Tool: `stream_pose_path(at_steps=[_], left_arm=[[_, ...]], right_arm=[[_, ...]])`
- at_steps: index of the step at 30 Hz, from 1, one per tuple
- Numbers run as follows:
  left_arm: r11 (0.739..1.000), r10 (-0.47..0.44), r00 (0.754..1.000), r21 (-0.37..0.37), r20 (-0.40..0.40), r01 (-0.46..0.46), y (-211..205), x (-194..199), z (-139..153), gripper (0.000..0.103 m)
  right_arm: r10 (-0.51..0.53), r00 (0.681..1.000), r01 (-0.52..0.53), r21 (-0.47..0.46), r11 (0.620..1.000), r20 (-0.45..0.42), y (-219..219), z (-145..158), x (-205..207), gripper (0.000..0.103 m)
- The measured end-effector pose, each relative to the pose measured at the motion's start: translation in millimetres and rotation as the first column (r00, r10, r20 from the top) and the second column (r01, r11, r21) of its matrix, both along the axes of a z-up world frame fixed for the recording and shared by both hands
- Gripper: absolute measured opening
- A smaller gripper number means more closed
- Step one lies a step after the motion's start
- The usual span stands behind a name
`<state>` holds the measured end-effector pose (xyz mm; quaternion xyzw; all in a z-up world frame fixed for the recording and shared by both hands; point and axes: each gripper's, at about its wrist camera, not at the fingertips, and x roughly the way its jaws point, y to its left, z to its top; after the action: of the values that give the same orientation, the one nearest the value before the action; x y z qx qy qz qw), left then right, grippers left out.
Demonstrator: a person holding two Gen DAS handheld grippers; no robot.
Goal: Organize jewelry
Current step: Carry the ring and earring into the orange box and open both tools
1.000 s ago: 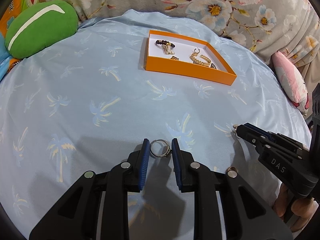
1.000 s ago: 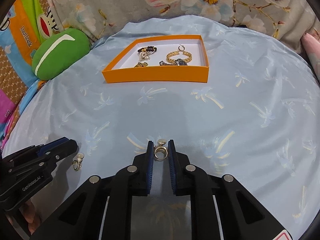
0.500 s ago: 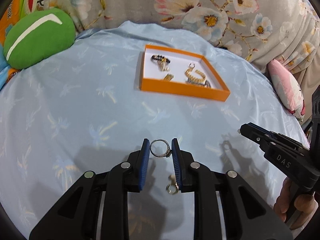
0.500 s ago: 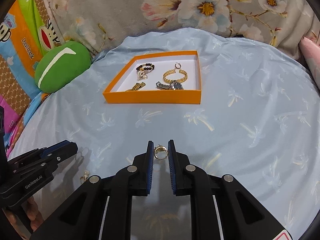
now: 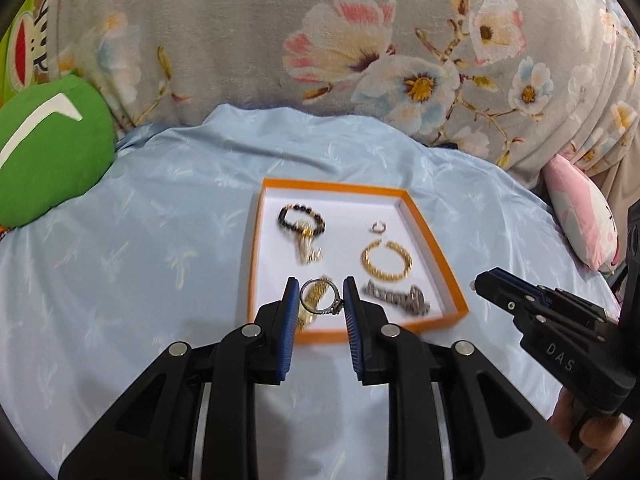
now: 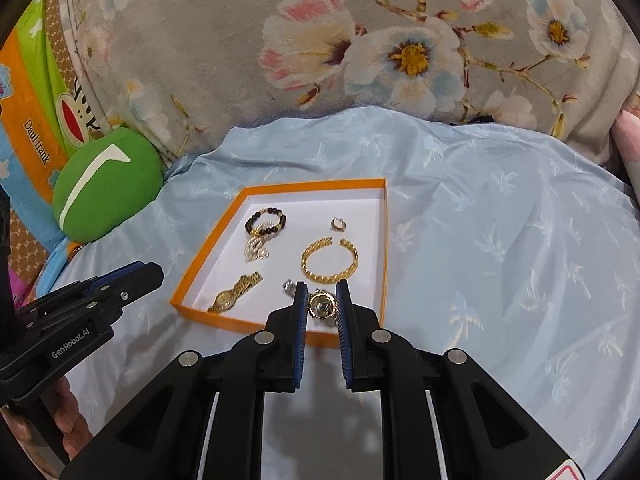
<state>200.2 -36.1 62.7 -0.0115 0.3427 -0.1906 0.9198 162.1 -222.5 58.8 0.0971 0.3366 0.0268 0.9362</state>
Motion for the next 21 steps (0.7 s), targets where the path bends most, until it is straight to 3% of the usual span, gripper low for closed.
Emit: stream_pose_path(at_steps=[12, 21], left_arm=[[1.000, 0.007, 1.000, 0.014, -0.030, -0.007, -30.3, 68.1, -30.5, 0.022], [1.000, 0.005, 0.999, 0.016, -0.050, -0.005, -32.8, 82.2, -45.8, 0.022]], right_arm=[[0.001, 1.000, -0.001, 0.009, 1.000, -0.010, -7.0, -20.2, 62.4, 0.014], [0.008, 0.999, -0.008, 0.003, 1.000, -0.031, -5.9, -34.5, 76.4, 0.014]])
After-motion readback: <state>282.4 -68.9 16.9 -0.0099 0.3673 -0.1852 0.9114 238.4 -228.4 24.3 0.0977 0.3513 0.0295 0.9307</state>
